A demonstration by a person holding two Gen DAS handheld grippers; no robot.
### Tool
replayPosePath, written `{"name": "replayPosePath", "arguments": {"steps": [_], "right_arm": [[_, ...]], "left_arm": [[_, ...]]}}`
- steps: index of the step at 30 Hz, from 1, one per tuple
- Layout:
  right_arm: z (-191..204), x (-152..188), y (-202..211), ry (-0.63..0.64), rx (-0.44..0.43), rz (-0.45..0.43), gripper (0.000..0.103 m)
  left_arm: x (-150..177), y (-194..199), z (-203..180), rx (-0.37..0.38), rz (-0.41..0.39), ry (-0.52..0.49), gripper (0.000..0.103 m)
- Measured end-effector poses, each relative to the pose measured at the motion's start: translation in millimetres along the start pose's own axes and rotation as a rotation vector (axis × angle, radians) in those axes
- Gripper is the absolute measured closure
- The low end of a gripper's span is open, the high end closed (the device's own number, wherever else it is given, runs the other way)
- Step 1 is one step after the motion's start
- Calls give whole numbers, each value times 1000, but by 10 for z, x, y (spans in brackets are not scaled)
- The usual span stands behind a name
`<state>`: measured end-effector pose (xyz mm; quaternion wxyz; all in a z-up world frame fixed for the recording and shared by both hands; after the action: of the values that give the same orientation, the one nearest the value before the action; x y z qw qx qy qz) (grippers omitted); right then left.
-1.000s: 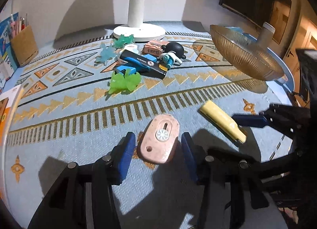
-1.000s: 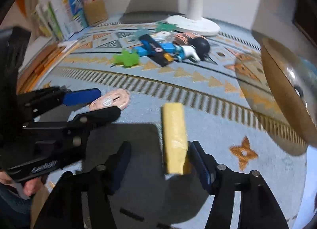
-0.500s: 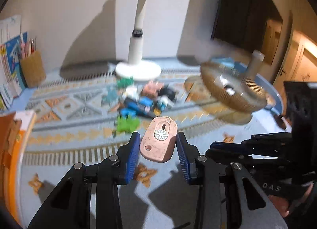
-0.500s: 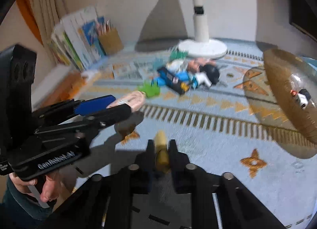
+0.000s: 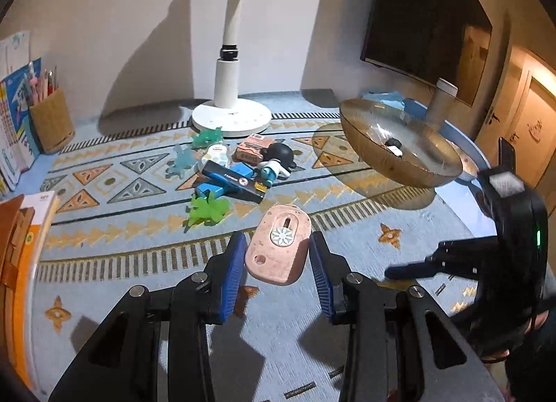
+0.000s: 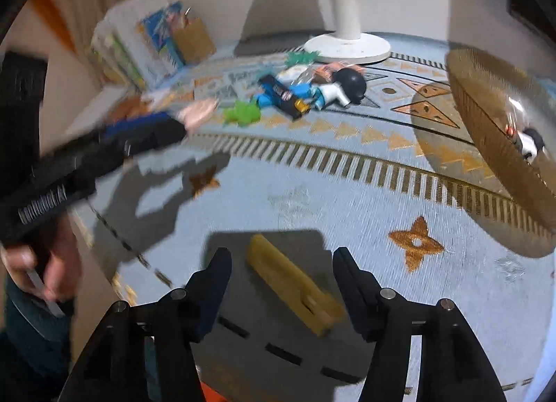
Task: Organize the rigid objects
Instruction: 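Lift the pink eraser with the left gripper while the right lifts the yellow block, then carry both items over the amber bowl and open both grippers to drop them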
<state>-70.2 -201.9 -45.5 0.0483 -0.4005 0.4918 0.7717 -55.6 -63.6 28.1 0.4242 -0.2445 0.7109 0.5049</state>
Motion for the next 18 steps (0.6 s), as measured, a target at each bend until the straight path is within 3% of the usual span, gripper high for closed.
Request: {"name": "replayPosePath", "arguments": {"steps": [5,7,8,9,14,18], "right_arm": [[120,210,-85,165,119,15,44],[137,225,-86,145,101,11,54],[166,228,-77,150,104,9,69],[201,221,-76,151,95,8,80],[388,140,-99,76,20,-25,80],[389,-121,35,-58,-123,-97,80]], "left_arm": [[-2,29,-46,12,-4,-7,68],[8,27,-48,12,-3,-5,68],[13,30,-50,11,-3,-5,68],[14,31,-53,11,-4,-5,68],[-46,95,-32,-7,-19,-7,68],[-216,215,29,-26,-55,-7,68]]}}
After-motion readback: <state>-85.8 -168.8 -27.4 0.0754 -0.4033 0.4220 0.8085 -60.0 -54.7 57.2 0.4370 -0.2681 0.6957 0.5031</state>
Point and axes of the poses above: each gripper's, at about its wrist camera, not at the fingertips, and y roughly against the way its jaws point, z to its left, x to its underside, the point moved 7 cm from there along -y, roughly the way its jaws point, and after that the axes turned 10 degrees about -z, right-handed, at the moved point
